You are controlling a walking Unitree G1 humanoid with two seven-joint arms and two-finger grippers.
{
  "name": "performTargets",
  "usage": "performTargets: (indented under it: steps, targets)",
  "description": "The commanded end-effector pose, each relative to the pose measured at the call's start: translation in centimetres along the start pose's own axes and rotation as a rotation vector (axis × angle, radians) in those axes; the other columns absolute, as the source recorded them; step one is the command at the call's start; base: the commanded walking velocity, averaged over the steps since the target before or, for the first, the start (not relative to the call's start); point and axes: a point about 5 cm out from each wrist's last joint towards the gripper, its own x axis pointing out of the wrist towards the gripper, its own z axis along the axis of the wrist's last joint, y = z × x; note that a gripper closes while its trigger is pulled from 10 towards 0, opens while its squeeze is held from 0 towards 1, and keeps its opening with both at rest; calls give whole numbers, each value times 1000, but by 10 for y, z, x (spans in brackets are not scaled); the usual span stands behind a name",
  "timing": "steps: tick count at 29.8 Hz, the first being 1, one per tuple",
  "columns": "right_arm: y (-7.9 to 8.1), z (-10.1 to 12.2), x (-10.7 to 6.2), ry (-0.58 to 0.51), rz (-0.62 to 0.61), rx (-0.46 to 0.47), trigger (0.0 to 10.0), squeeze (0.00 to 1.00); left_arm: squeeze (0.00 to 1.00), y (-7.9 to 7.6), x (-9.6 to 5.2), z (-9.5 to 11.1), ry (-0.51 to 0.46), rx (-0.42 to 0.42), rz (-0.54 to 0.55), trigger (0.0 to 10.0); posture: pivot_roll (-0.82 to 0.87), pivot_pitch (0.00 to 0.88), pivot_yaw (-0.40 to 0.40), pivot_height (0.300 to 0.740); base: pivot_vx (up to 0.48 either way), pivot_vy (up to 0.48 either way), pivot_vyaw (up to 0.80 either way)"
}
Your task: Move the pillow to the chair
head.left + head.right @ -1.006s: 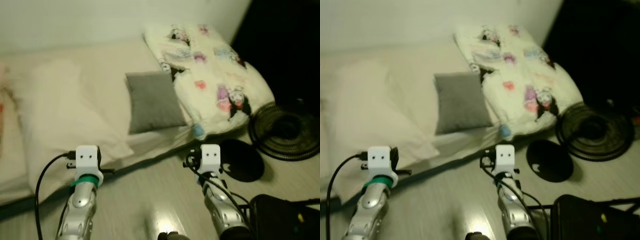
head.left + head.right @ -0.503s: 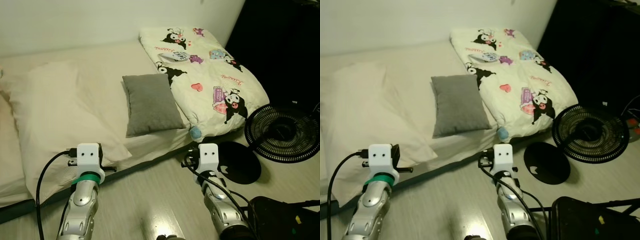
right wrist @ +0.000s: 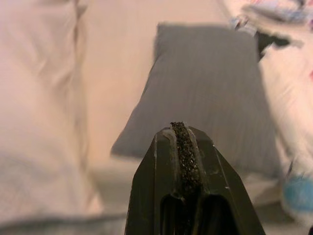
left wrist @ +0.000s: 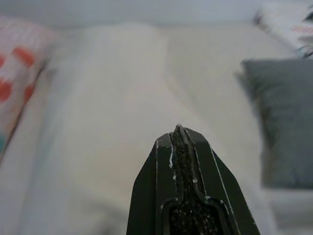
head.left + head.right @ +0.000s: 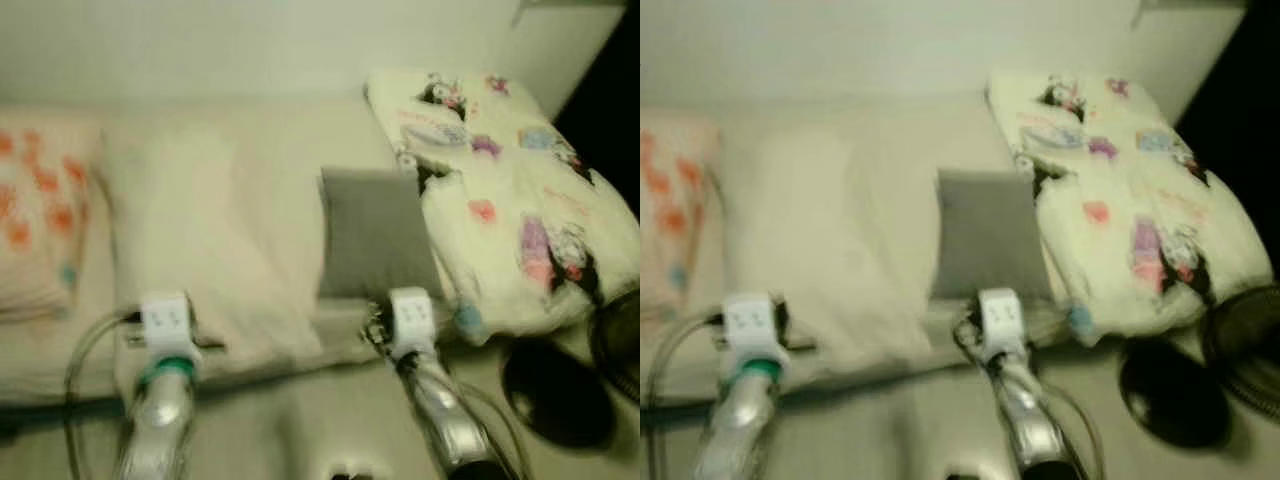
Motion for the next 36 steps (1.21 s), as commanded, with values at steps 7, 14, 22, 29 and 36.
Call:
performTargets:
  steps: [7, 14, 22, 29, 36]
  targets:
    - [6, -8, -3, 22, 16, 10, 10000, 0, 0, 9, -4, -7, 28, 17, 29, 10000, 66, 0, 13, 740, 353, 0, 0]
    - [6, -10, -3, 30, 13, 8, 10000, 0, 0, 9, -5, -8, 37, 8, 29, 10000, 68, 0, 13, 740, 279, 0, 0]
    - [6, -11, -3, 35, 8, 8, 10000, 0, 0, 11, -5, -9, 42, 23, 42, 10000, 71, 0, 12, 740, 0, 0, 0]
    - [5, -12, -3, 42, 5, 7, 10000, 0, 0, 12, -4, -10, 62, -4, 59, 10000, 74, 0, 11, 740, 0, 243, 0]
    - [6, -13, -3, 46, 0, 11, 10000, 0, 0, 12, -4, -10, 63, -1, 59, 10000, 76, 5, 12, 740, 0, 470, 0]
